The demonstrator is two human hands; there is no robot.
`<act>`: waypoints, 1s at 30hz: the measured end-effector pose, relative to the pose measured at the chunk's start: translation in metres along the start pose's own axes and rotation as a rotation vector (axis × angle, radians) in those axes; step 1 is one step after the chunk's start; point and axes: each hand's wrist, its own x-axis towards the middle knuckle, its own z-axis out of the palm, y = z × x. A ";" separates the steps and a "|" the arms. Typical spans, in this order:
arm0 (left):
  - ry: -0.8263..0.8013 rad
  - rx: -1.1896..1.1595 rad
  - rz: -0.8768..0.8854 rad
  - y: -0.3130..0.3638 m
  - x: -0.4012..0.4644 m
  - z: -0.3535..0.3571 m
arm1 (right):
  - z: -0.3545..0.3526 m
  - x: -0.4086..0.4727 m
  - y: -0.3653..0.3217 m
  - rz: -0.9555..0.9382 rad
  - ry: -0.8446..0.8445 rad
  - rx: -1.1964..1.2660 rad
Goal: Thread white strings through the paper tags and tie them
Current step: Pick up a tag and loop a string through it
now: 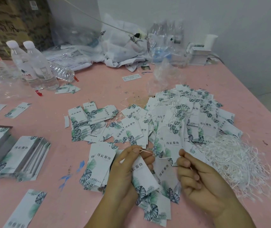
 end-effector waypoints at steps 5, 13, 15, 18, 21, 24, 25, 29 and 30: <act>-0.036 0.087 -0.054 -0.007 0.000 0.000 | 0.001 0.002 0.017 -0.372 0.077 -0.442; -0.123 0.150 -0.065 -0.011 -0.005 0.001 | 0.001 -0.001 0.049 -0.773 0.176 -1.231; -0.131 0.174 -0.053 -0.011 -0.006 0.001 | 0.002 0.001 0.051 -0.866 0.209 -1.304; -0.147 0.269 0.000 -0.013 -0.007 0.000 | 0.002 0.004 0.054 -0.956 0.241 -1.384; -0.178 0.320 0.025 -0.015 -0.009 0.000 | 0.000 0.005 0.053 -1.014 0.265 -1.396; -0.193 0.363 0.048 -0.016 -0.009 -0.001 | 0.001 0.005 0.054 -1.041 0.270 -1.390; -0.198 0.392 0.056 -0.016 -0.009 -0.002 | 0.002 0.004 0.053 -1.040 0.273 -1.377; -0.199 0.409 0.034 -0.018 -0.007 -0.003 | 0.004 0.002 0.051 -1.002 0.284 -1.339; -0.195 0.400 0.033 -0.019 -0.007 -0.003 | 0.004 0.002 0.051 -0.994 0.283 -1.338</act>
